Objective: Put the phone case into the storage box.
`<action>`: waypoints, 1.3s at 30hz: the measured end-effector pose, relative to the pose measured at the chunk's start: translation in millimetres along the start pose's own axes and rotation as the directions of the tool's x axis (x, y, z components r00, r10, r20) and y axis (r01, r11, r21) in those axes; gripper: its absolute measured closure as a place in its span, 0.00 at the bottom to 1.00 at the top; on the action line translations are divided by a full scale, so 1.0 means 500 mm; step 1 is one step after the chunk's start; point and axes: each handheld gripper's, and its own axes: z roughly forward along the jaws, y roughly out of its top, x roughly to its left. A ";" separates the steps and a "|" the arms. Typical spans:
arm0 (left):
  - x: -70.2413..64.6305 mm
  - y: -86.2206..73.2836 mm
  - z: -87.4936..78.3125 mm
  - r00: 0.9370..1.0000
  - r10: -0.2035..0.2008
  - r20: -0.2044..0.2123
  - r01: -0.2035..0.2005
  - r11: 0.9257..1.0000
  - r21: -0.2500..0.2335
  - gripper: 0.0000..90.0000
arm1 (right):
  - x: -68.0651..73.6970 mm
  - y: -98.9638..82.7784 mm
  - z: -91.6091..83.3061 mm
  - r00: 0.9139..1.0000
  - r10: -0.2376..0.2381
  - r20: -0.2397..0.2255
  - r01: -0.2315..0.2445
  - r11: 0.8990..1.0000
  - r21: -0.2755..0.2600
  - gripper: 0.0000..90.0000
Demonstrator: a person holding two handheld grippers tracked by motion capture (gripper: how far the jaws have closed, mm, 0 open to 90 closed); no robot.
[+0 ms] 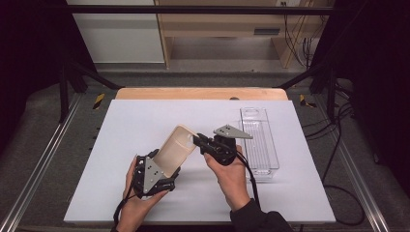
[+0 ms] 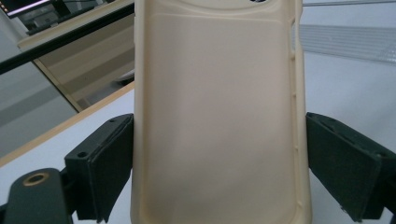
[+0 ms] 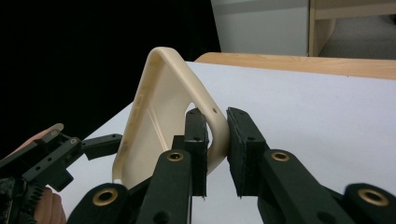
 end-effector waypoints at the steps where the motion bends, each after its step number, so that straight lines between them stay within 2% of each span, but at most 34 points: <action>1: 0.000 0.000 0.000 1.000 0.000 0.000 0.000 1.000 0.000 0.12 | 0.000 0.000 0.000 1.000 0.000 0.000 0.000 1.000 0.000 0.87; 5: 0.012 0.000 -0.006 0.998 -0.063 0.023 0.064 0.997 -0.034 0.10 | 0.002 0.019 0.005 0.999 -0.046 0.026 0.047 0.999 -0.002 0.87; 6: 0.012 0.000 -0.006 0.998 -0.063 0.023 0.064 0.997 -0.034 0.10 | 0.002 0.019 0.005 0.999 -0.046 0.026 0.047 0.999 -0.002 0.87; 8: 0.022 -0.004 -0.010 0.991 -0.123 0.049 0.126 0.991 -0.050 0.10 | -0.007 0.037 0.005 0.994 -0.088 0.058 0.088 0.996 0.006 0.87; 9: 0.022 -0.004 -0.010 0.991 -0.123 0.049 0.126 0.991 -0.050 0.09 | -0.007 0.037 0.005 0.994 -0.088 0.058 0.088 0.996 0.006 0.87; 12: 0.036 -0.012 -0.010 0.977 -0.193 0.086 0.198 0.979 -0.056 0.08 | -0.033 0.061 0.000 0.988 -0.124 0.091 0.123 0.992 0.016 0.87; 18: 0.062 -0.022 -0.018 0.959 -0.266 0.099 0.273 0.960 -0.067 0.08 | -0.072 0.102 -0.015 0.977 -0.172 0.125 0.170 0.985 0.025 0.87; 19: 0.062 -0.022 -0.018 0.959 -0.266 0.099 0.273 0.960 -0.067 0.08 | -0.080 0.108 -0.019 0.976 -0.174 0.131 0.173 0.985 0.026 0.87; 20: 0.068 -0.024 -0.020 0.956 -0.275 0.099 0.282 0.957 -0.072 0.08 | -0.080 0.108 -0.019 0.976 -0.174 0.131 0.173 0.985 0.026 0.87; 21: 0.076 -0.028 -0.024 0.955 -0.280 0.101 0.288 0.954 -0.079 0.07 | -0.095 0.119 -0.022 0.974 -0.183 0.137 0.180 0.983 0.031 0.87; 24: 0.086 -0.034 -0.030 0.953 -0.287 0.094 0.295 0.951 -0.089 0.05 | -0.116 0.133 -0.027 0.966 -0.209 0.154 0.204 0.978 0.047 0.87; 27: 0.099 -0.045 -0.038 0.945 -0.311 0.097 0.321 0.942 -0.102 0.04 | -0.127 0.140 -0.031 0.961 -0.227 0.156 0.221 0.974 0.056 0.87; 28: 0.104 -0.049 -0.041 0.943 -0.319 0.096 0.328 0.939 -0.106 0.04 | -0.133 0.146 -0.036 0.956 -0.244 0.161 0.236 0.970 0.065 0.87; 30: 0.120 -0.061 -0.054 0.940 -0.330 0.086 0.339 0.933 -0.119 0.03 | -0.138 0.155 -0.041 0.951 -0.262 0.166 0.254 0.965 0.071 0.87; 32: 0.126 -0.065 -0.058 0.938 -0.336 0.083 0.344 0.931 -0.121 0.04 | -0.140 0.160 -0.044 0.950 -0.267 0.162 0.259 0.963 0.070 0.87; 35: 0.143 -0.088 -0.074 0.928 -0.365 0.069 0.371 0.921 -0.122 0.04 | -0.153 0.179 -0.054 0.944 -0.294 0.147 0.287 0.956 0.066 0.87; 38: 0.151 -0.097 -0.082 0.929 -0.366 0.054 0.370 0.922 -0.115 0.03 | -0.165 0.193 -0.064 0.940 -0.307 0.149 0.302 0.951 0.060 0.87; 39: 0.155 -0.099 -0.087 0.927 -0.371 0.047 0.374 0.920 -0.119 0.03 | -0.170 0.199 -0.068 0.939 -0.311 0.148 0.305 0.950 0.059 0.87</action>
